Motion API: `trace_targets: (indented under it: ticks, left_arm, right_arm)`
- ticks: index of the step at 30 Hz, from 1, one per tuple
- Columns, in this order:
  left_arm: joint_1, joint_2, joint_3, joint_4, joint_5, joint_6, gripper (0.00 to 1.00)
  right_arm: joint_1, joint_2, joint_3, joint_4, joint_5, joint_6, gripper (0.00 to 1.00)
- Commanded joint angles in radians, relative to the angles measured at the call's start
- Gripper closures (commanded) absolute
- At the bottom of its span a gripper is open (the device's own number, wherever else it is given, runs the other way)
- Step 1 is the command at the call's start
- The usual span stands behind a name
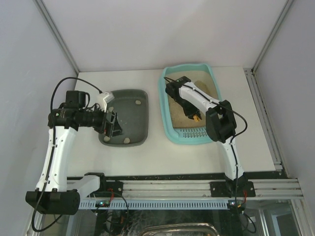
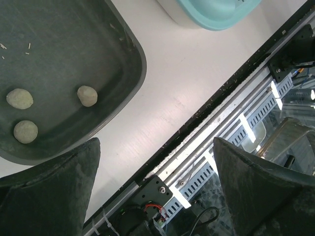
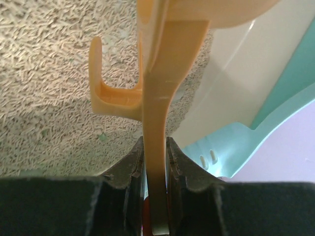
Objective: Clean the litter box
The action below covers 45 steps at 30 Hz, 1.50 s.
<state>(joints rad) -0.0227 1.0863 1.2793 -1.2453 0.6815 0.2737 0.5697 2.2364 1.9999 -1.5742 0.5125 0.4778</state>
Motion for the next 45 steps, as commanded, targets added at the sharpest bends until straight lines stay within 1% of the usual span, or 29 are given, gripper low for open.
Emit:
trace_targets:
  ticks: [1,9,15,20,25,26,28,32,34,40,45]
  left_arm:
    - [0.005,-0.034,0.0,0.007,0.044,0.021,0.0]
    - [0.005,-0.031,-0.014,0.021,0.031,0.016,0.0]
    - [0.005,-0.043,-0.022,0.039,0.021,-0.001,0.0]
    - [0.006,-0.046,-0.03,0.051,0.015,-0.005,0.0]
    - [0.004,-0.033,-0.035,0.063,-0.003,-0.012,0.0]
    - [0.005,-0.03,-0.037,0.065,-0.003,-0.013,0.0]
    - [0.006,-0.023,-0.038,0.068,-0.006,-0.014,0.0]
    - [0.005,0.005,-0.032,0.068,-0.016,-0.015,0.0]
    - [0.003,0.021,-0.031,0.07,-0.025,-0.019,0.0]
    - [0.004,0.042,-0.025,0.069,-0.054,-0.024,0.0]
    - [0.004,0.053,-0.025,0.067,-0.071,-0.025,0.0]
  right_arm:
    - [-0.01,-0.007,0.031,-0.027,0.156,0.051,1.0]
    - [-0.017,0.012,-0.023,-0.027,0.295,0.101,1.0]
    - [-0.078,0.06,-0.004,-0.023,0.281,0.094,1.0]
    - [-0.104,0.128,0.07,0.009,0.268,0.02,1.0]
    - [-0.132,0.178,0.132,0.059,0.219,-0.047,1.0]
    - [-0.133,0.178,0.132,0.08,0.19,-0.066,1.0]
    - [-0.134,0.154,0.102,0.158,0.075,-0.11,1.0]
    - [-0.136,0.038,-0.024,0.341,-0.149,-0.166,1.0]
    - [-0.147,-0.019,-0.084,0.405,-0.221,-0.168,1.0]
    - [-0.197,-0.085,-0.191,0.499,-0.303,-0.177,1.0]
    - [-0.26,-0.088,-0.239,0.561,-0.413,-0.196,1.0]
